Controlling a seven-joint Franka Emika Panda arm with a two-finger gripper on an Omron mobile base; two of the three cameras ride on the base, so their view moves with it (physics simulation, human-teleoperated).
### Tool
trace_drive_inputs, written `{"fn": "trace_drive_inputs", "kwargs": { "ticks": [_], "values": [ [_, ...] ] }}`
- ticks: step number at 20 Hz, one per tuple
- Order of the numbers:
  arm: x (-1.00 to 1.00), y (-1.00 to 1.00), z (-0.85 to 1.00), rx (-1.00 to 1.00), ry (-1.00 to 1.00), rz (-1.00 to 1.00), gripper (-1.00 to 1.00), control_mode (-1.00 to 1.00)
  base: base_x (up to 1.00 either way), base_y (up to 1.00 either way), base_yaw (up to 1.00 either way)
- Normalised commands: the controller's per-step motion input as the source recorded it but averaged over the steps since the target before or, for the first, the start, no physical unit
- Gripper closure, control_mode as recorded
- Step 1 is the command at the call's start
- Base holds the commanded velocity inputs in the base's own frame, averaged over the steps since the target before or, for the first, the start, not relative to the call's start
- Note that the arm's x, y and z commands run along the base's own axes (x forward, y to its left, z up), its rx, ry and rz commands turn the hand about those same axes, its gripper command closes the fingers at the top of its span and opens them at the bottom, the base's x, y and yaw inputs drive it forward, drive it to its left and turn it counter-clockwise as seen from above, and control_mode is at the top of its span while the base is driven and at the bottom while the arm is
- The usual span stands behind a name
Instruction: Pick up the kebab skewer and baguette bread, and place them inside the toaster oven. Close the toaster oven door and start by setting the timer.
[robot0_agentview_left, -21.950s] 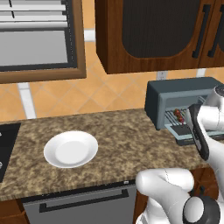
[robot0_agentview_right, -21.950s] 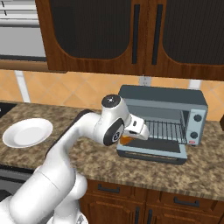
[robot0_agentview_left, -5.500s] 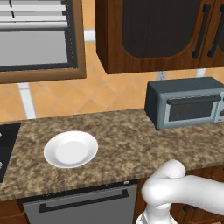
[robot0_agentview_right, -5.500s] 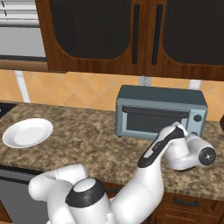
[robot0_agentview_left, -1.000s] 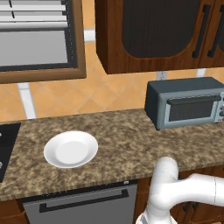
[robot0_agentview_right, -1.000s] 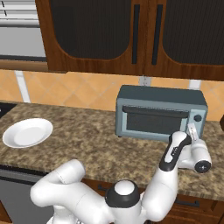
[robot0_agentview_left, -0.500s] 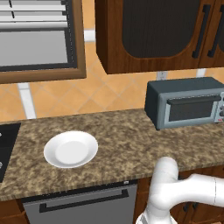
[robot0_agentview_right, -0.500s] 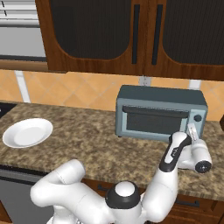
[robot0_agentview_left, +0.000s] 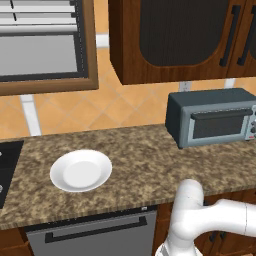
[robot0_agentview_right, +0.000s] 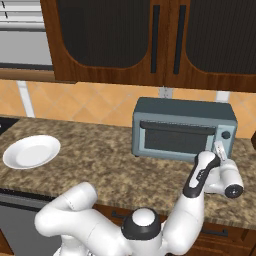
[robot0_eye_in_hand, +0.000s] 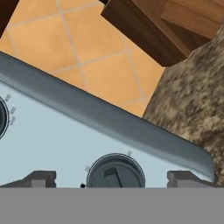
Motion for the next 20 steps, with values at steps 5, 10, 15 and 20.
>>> {"fn": "trace_drive_inputs", "kwargs": {
  "ticks": [5, 10, 15, 20],
  "values": [
    [0.28, 0.00, -0.01, 0.00, 0.00, 0.00, -1.00, -1.00, 0.00, 0.00, 0.00],
    [0.36, 0.00, 0.00, 0.00, 0.00, 0.00, -1.00, -1.00, 0.00, 0.00, 0.00],
    [0.44, 0.00, -0.06, 0.00, 0.00, 0.00, -1.00, -1.00, 0.00, 0.00, 0.00],
    [0.43, 0.00, -0.10, 0.00, 0.00, 0.00, -1.00, -1.00, 0.00, 0.00, 0.00]
  ]
}}
